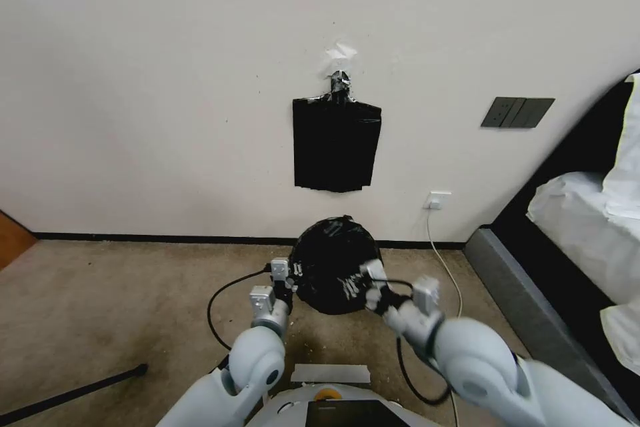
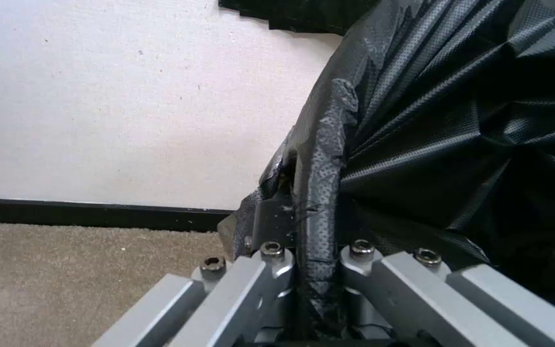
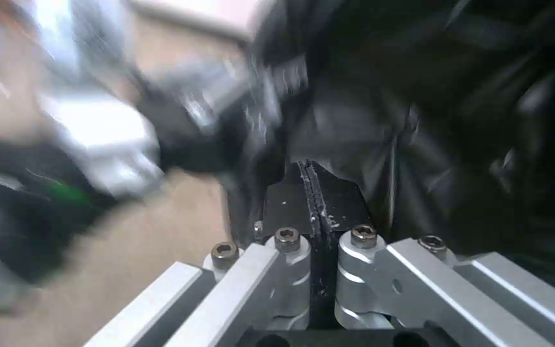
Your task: Place a trash bag onto the trash bin.
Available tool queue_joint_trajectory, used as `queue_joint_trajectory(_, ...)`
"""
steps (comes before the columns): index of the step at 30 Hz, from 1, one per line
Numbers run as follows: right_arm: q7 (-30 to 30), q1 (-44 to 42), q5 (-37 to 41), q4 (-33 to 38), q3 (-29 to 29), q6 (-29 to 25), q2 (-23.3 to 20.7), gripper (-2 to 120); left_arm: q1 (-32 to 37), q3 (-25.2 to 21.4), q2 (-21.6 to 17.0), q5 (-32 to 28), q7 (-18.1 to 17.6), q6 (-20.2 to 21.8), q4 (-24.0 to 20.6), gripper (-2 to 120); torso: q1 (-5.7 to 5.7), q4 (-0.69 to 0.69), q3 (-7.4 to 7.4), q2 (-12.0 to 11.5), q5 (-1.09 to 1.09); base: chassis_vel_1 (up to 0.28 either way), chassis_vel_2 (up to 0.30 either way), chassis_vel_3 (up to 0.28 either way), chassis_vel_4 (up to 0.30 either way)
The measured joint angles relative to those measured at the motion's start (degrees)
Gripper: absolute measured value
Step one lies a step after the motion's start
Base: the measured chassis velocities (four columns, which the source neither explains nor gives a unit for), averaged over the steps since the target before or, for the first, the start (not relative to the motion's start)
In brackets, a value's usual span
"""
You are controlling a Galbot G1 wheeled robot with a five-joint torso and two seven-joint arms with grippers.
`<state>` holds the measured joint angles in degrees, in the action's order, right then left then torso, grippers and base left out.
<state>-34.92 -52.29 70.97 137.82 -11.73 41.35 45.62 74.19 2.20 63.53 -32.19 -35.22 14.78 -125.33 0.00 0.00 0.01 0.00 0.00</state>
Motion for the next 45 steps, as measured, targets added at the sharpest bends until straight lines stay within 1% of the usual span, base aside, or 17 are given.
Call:
queue_joint_trajectory(1, -1.10, 1.58, 0.43, -1.06, -1.68, 0.84, 0.57, 0, 0.10, -0.22, -0.19, -0.12, 0.00, 0.06, -0.25, 0, 0.00, -0.01, 0.00, 0.00, 0.00, 0.000, 0.000, 0.000, 0.000)
queue_joint_trajectory(2, -1.10, 1.58, 0.43, -1.06, -1.68, 0.84, 0.57, 0, 0.10, -0.22, -0.19, -0.12, 0.00, 0.06, -0.25, 0, 0.00, -0.01, 0.00, 0.00, 0.00, 0.000, 0.000, 0.000, 0.000)
queue_joint_trajectory(5, -3.71, 5.41, 0.44, -4.59, -5.60, 1.42, 1.77, 0, 0.43, -0.75, -0.61, -0.57, 0.02, 0.30, -1.11, 0, 0.00, 0.00, 0.00, 0.00, -0.01, 0.000, 0.000, 0.000, 0.000)
queue_joint_trajectory(6, -3.71, 5.41, 0.44, -4.59, -5.60, 1.42, 1.77, 0, 0.43, -0.75, -0.61, -0.57, 0.02, 0.30, -1.11, 0, 0.00, 0.00, 0.00, 0.00, -0.01, 0.000, 0.000, 0.000, 0.000)
queue_joint_trajectory(8, -5.06, 7.67, 0.12, -6.99, -7.84, 1.42, 2.38, 0, 0.60, -0.83, -0.78, -0.78, 0.05, 0.49, -1.59, 0, 0.00, 0.00, 0.00, 0.00, 0.00, 0.000, 0.000, 0.000, 0.000)
queue_joint_trajectory(13, -6.24, 10.32, -0.43, -9.81, -10.61, 1.33, 2.88, 0, 0.72, -0.83, -0.84, -0.92, 0.08, 0.70, -1.90, 0, 0.00, 0.00, 0.00, 0.00, 0.00, 0.000, 0.000, 0.000, 0.000)
queue_joint_trajectory(16, -7.52, 12.50, -1.11, -12.63, -13.47, 1.22, 3.21, 0, 0.65, -0.80, -0.55, -1.10, 0.09, 0.72, -1.91, 0, 0.00, 0.00, 0.00, 0.00, 0.00, 0.000, 0.000, 0.000, 0.000)
queue_joint_trajectory(18, -7.52, 12.50, -1.11, -12.63, -13.47, 1.22, 3.21, 0, 0.65, -0.80, -0.55, -1.10, 0.09, 0.72, -1.91, 0, 0.00, 0.00, 0.00, 0.00, 0.00, 0.000, 0.000, 0.000, 0.000)
queue_joint_trajectory(21, -8.71, 14.77, -2.18, -15.60, -16.17, 1.09, 4.09, 0, 0.62, -0.65, -0.30, -1.40, 0.07, 0.72, -1.98, 0, 0.00, 0.00, 0.00, 0.00, 0.00, 0.000, 0.000, 0.000, 0.000)
queue_joint_trajectory(25, -8.88, 15.87, -2.54, -16.65, -17.31, 1.04, 4.46, 0, 0.62, -0.65, -0.11, -1.58, 0.04, 0.72, -1.99, 0, 0.00, 0.00, 0.00, 0.00, 0.00, 0.000, 0.000, 0.000, 0.000)
queue_joint_trajectory(28, -9.45, 17.68, -3.11, -18.48, -19.65, 0.95, 4.96, 0, 0.78, -0.65, 0.00, -1.93, -0.04, 0.76, -2.13, 0, 0.00, 0.00, 0.00, 0.00, 0.00, 0.000, 0.000, 0.000, 0.000)
queue_joint_trajectory(32, -9.85, 18.72, -3.27, -19.57, -20.97, 0.92, 5.36, 0, 0.87, -0.65, 0.01, -2.03, -0.06, 0.79, -2.22, 0, 0.00, 0.00, 0.00, 0.00, 0.00, 0.000, 0.000, 0.000, 0.000)
queue_joint_trajectory(35, -10.45, 19.91, -3.43, -21.63, -22.10, 0.88, 6.26, 0, 1.03, -0.64, 0.13, -2.10, -0.11, 0.85, -2.47, 0, 0.00, 0.00, -0.01, 0.00, 0.00, 0.000, 0.000, 0.000, 0.000)
queue_joint_trajectory(45, -11.07, 20.42, -4.27, -24.45, -22.87, 0.83, 7.38, 0, 1.53, -1.32, -0.58, -3.40, -0.19, 1.13, -3.49, 0, 0.00, 0.00, -0.01, 0.00, 0.00, 0.000, 0.000, 0.000, 0.000)
